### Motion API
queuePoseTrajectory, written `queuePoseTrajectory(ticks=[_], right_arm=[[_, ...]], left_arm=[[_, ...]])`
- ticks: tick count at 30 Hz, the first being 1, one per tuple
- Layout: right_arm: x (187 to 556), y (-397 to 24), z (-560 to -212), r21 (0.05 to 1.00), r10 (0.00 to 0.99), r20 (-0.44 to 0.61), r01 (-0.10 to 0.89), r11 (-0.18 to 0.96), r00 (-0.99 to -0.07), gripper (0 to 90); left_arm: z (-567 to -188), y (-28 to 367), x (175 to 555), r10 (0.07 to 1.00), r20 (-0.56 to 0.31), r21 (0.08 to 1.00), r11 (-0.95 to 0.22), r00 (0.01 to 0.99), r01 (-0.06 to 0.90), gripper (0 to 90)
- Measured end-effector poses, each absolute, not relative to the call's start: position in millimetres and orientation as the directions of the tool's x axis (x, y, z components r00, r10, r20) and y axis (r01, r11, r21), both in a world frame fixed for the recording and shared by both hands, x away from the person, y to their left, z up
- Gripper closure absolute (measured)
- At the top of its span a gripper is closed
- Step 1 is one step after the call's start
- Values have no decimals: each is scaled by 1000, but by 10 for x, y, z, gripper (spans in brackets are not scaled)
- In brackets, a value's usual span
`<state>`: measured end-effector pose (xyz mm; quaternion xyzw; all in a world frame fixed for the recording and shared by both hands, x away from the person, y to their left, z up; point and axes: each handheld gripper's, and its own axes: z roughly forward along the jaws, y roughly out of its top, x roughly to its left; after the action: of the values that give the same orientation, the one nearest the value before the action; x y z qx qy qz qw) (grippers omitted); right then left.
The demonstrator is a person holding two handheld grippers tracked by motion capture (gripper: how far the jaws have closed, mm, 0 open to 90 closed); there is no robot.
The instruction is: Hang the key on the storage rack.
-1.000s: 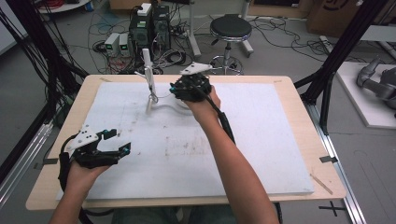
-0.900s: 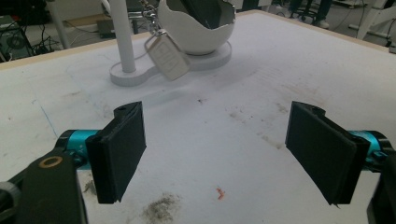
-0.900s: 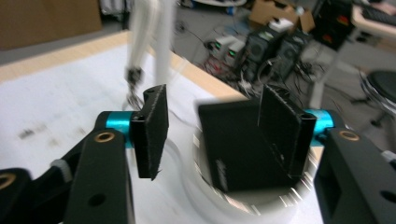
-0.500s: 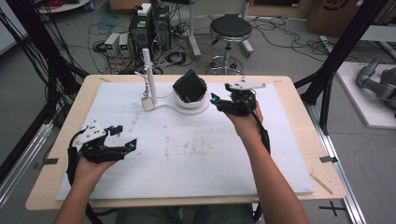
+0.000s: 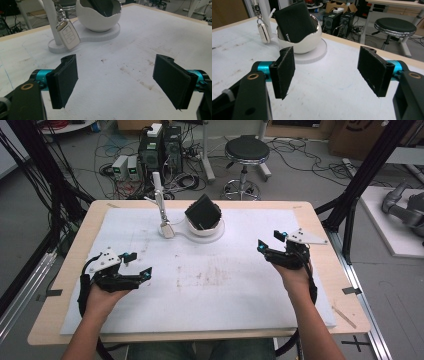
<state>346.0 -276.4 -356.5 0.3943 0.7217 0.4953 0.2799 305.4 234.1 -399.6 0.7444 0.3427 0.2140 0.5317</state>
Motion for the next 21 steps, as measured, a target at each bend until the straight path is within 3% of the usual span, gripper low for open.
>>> queuePoseTrajectory(ticks=[11, 21], right_arm=[[3346, -3002, -3977, 922, 868, 82, 368, 121, -491, 214], [3303, -2980, -3982, 922, 872, 56, 361, 141, -486, 213]], left_arm=[[-4032, 2314, 3049, 745, -51, 936, -196, 665, 292, 201], [-4046, 2308, 3034, 740, -55, 936, -196, 671, 293, 201]])
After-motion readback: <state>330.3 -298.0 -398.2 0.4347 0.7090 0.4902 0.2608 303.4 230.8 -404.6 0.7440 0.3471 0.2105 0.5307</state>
